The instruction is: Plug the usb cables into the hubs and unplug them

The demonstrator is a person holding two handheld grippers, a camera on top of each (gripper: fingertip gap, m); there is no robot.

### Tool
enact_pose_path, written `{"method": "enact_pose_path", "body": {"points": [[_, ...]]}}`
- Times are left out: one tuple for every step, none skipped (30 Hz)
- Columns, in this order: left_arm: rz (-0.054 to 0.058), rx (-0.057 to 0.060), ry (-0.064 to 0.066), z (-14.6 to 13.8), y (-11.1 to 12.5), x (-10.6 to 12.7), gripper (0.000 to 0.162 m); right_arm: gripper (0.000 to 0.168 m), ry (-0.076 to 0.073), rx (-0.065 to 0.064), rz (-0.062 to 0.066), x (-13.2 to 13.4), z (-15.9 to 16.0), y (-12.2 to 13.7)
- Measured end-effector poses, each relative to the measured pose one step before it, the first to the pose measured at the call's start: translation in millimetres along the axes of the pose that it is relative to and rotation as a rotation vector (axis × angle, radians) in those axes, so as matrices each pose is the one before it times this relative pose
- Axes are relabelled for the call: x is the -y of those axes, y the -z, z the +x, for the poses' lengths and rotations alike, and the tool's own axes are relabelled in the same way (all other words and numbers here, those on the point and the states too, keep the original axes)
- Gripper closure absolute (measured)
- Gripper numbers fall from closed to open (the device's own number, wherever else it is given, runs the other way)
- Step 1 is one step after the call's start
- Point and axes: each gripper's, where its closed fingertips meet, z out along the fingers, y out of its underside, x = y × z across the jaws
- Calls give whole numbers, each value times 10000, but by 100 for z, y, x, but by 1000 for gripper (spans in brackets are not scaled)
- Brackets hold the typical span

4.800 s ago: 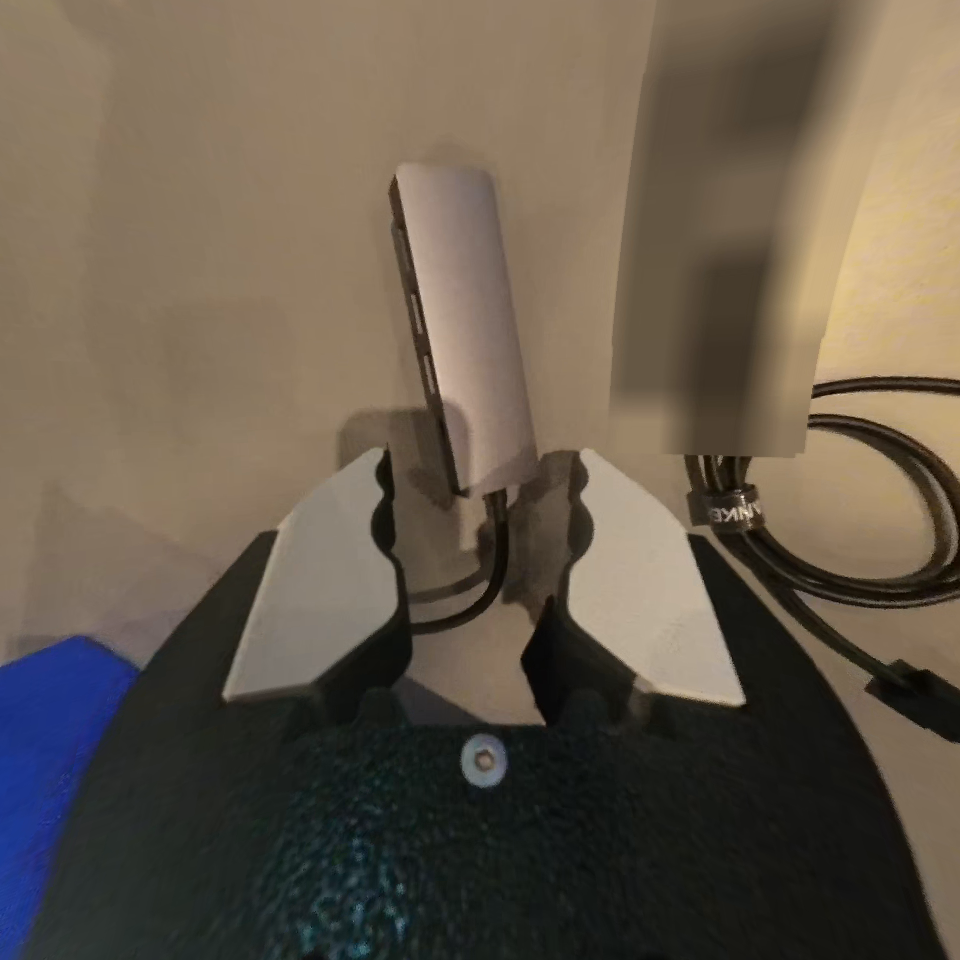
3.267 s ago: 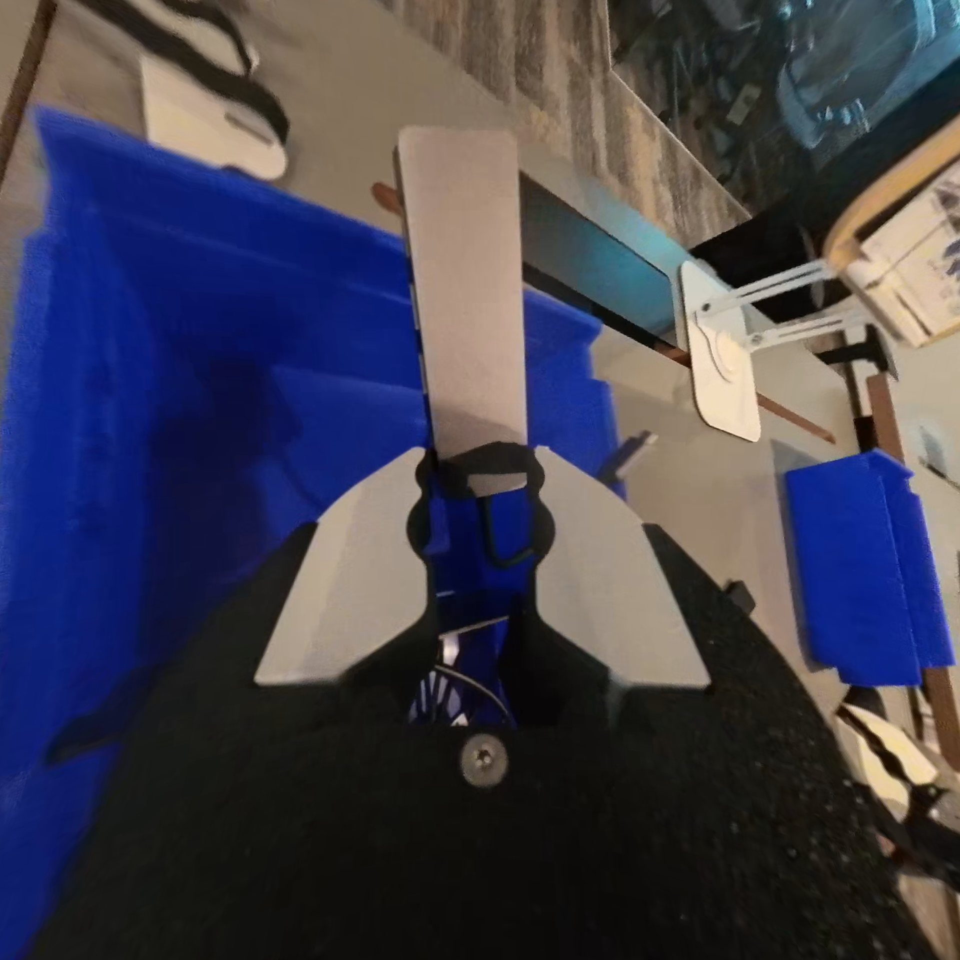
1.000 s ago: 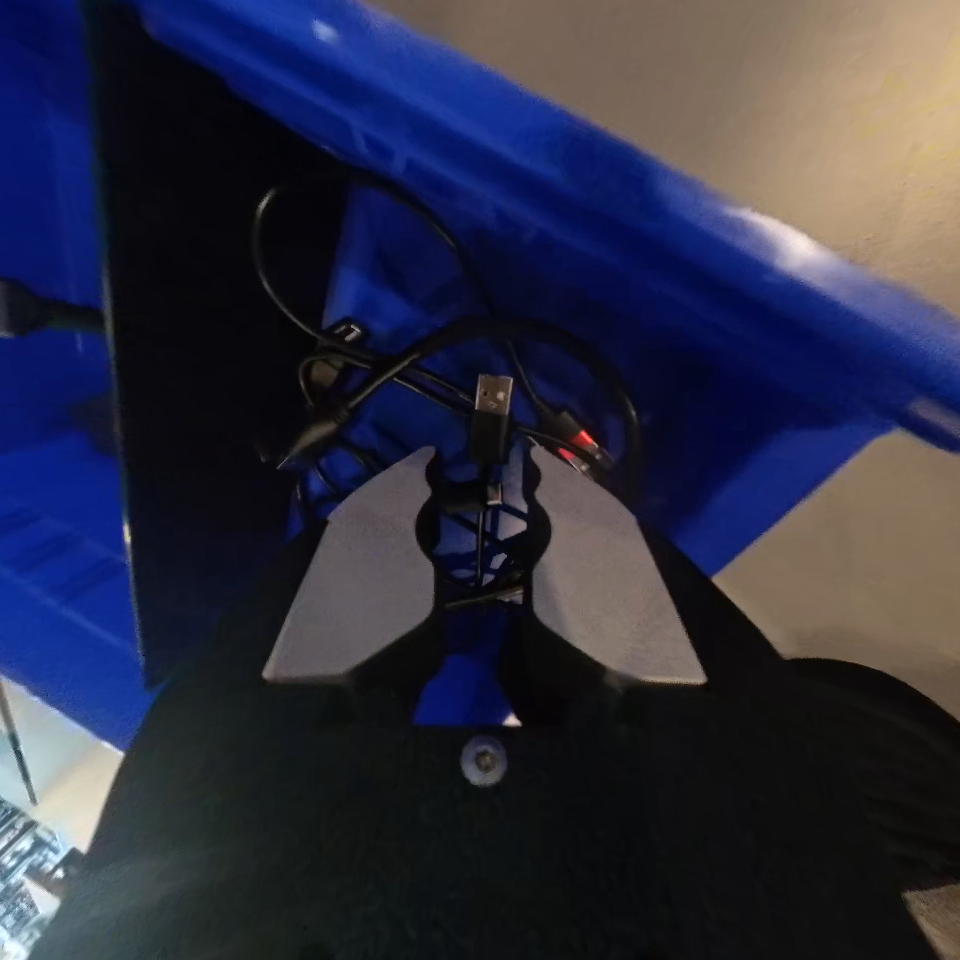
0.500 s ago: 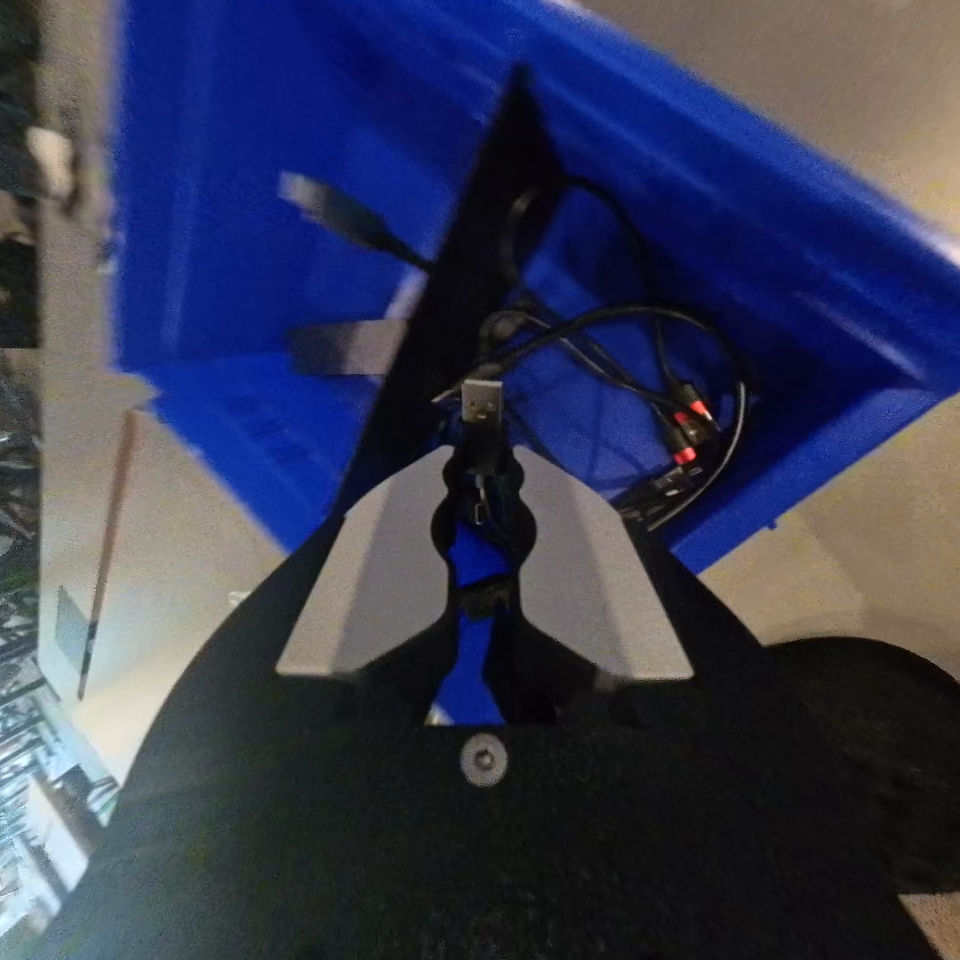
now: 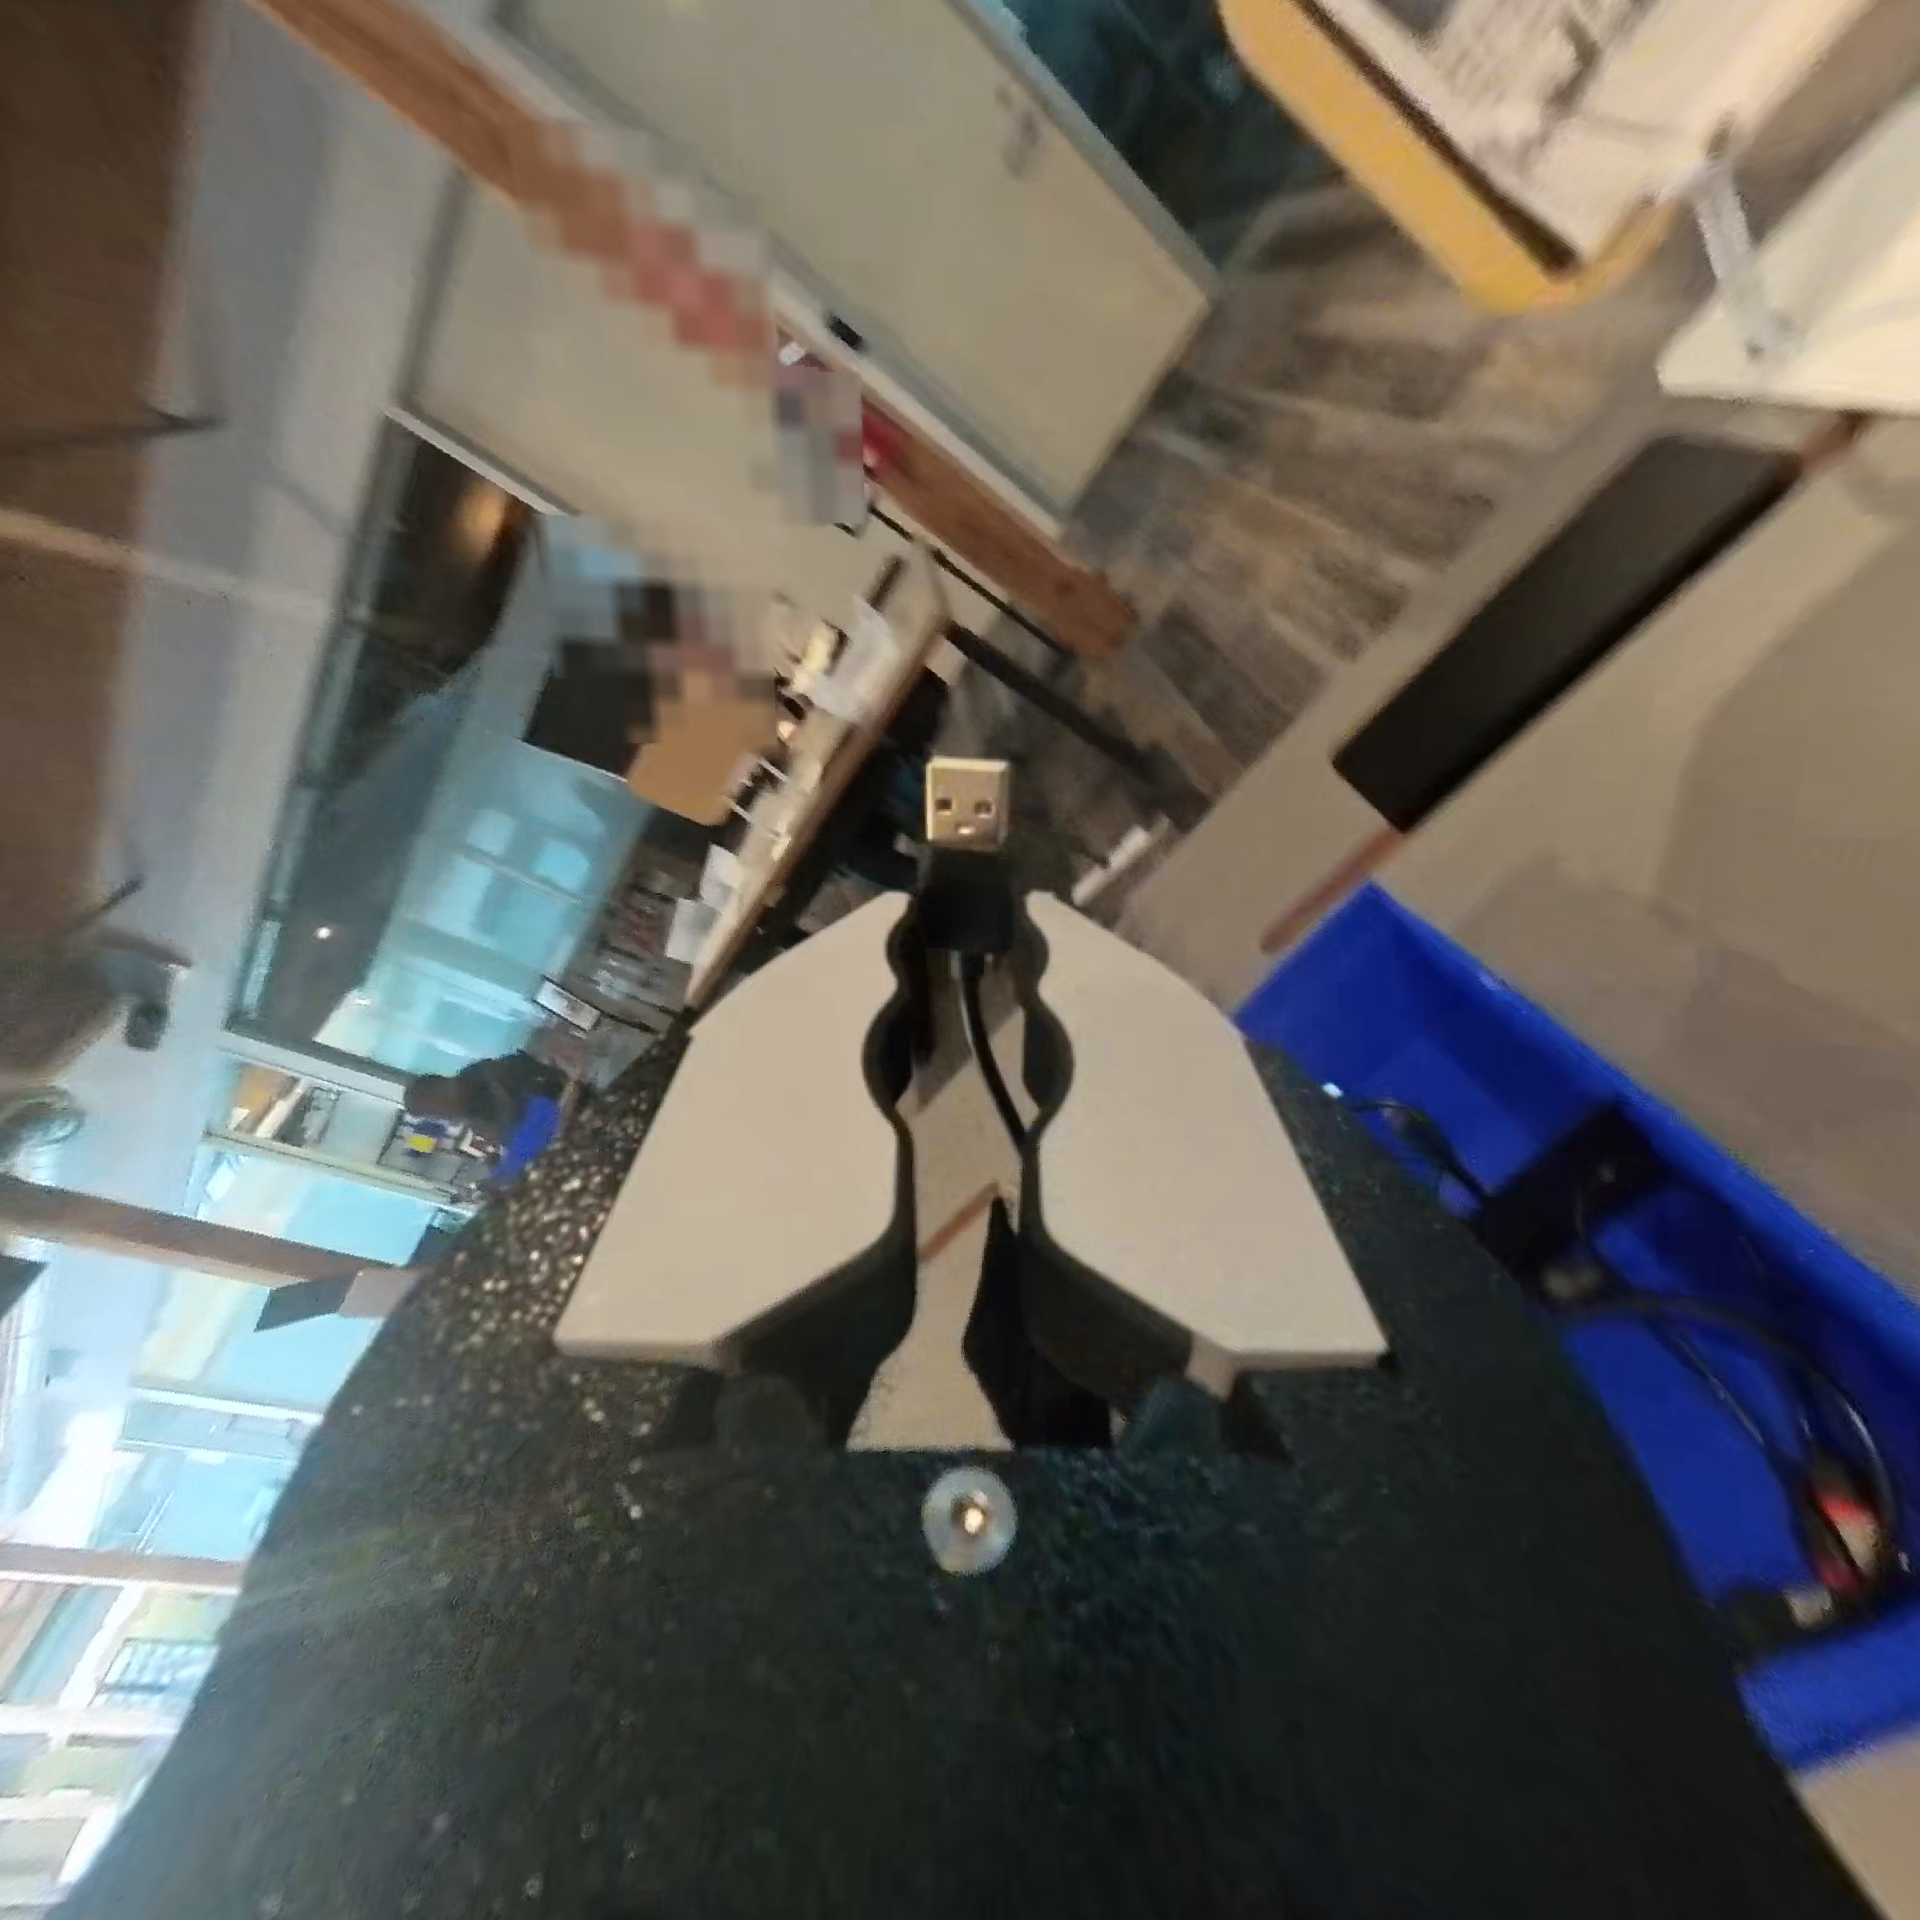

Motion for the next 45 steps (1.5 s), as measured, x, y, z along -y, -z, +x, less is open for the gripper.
{"method": "enact_pose_path", "body": {"points": [[294,221,159,-537,261,1264,146,158,-13,13,-12,-36,-17,-12],[305,149,202,-452,201,1261,146,158,-5,0,-1,-2,-3,1],[380,68,231,-313,174,1345,146,158,1,-8,9,14,19,9],[408,-171,262,76,136,1361,146,158,-2,-11,11,10,23,20],[423,-374,301,460,83,1361,146,158,-3,-11,13,26,15,27],[482,-450,308,698,49,1388,146,158,-2,-12,11,19,29,23],[494,-515,302,950,-27,1333,146,158,0,-18,2,5,30,14],[407,-492,306,1081,-135,1116,146,158,0,-21,-6,-12,35,8],[372,-477,232,1246,-263,935,146,158,-7,-12,-10,-22,35,-3],[348,-492,155,1498,-418,710,146,158,-13,4,-9,-29,2,1],[224,-464,136,1647,-623,346,146,158,-11,-4,-11,-30,-2,-16],[123,-464,27,1829,-817,-10,146,158,-6,-21,-18,-43,37,-16],[49,-358,-125,1846,-971,-334,146,158,-9,-9,-15,-38,18,-19],[-57,-130,-185,1603,-1100,-645,146,158,-23,13,-13,-41,-13,-17],[-91,-46,-240,1562,-1155,-825,146,159,-26,18,-10,-37,-20,-19],[-76,-79,-185,1653,-1189,-902,146,159,-19,2,-3,-29,0,-15],[-72,-112,-63,1691,-1199,-947,146,159,-19,2,-1,-26,1,-16],[-172,-6,11,1499,-1225,-1174,146,159,-29,16,-6,-36,-7,-26],[-277,164,-44,1268,-1201,-1362,146,159,-33,17,-8,-43,-28,-23],[-277,222,-177,1227,-1138,-1353,146,159,-25,7,-6,-25,-9,-34],[-273,270,-220,1151,-1022,-1305,146,159,-14,5,1,-14,-16,-25],[-242,351,-160,955,-894,-1232,146,159,-14,11,10,1,-40,-17],[-148,389,-63,783,-732,-1119,146,159,-21,-8,18,15,-9,-16],[-6,425,56,618,-546,-963,146,159,-19,-25,34,37,17,-3],[182,438,171,482,-341,-738,146,159,-33,-47,55,64,59,17],[329,416,228,399,-101,-561,146,159,-72,-30,92,109,44,20],[393,396,139,276,108,-447,146,159,-132,-6,115,146,37,4],[368,416,63,146,268,-463,146,159,-196,-7,148,188,47,-37],[324,266,108,336,364,-498,146,158,-293,29,206,276,25,-108],[305,-20,134,725,375,-467,146,158,-405,155,281,409,-137,-203],[230,-335,-1,1106,252,-382,146,157,-509,250,388,601,-241,-328],[293,-472,-184,1223,172,-115,146,155,-560,392,423,669,-396,-470],[416,-311,-244,919,151,170,146,153,-483,478,361,588,-499,-610],[375,-304,-234,817,109,273,146,152,-363,394,303,487,-328,-704],[286,-353,-149,744,35,328,146,150,-191,226,424,647,-67,-712],[232,-252,-74,533,20,349,146,147,-82,61,502,704,169,-698],[87,-201,-130,435,0,147,146,143,-86,15,489,651,225,-704],[-101,-97,-298,298,-40,-103,146,143,-124,-22,355,415,291,-707],[-126,34,-384,89,-12,-99,146,143,-137,-41,229,193,291,-703],[9,-4,-259,109,33,68,146,143,-159,15,145,33,217,-679],[90,-70,1,152,48,159,146,143,-169,119,72,-57,80,-660],[92,-86,121,145,32,134,146,143,-144,137,-35,-106,66,-599],[81,-79,32,107,2,91,146,143,-64,178,-6,-60,26,-581],[51,-62,-50,139,10,18,146,143,-63,217,16,-37,-31,-552],[-9,-70,-60,196,-25,-67,146,143,-97,322,-14,-61,-170,-485]]}}
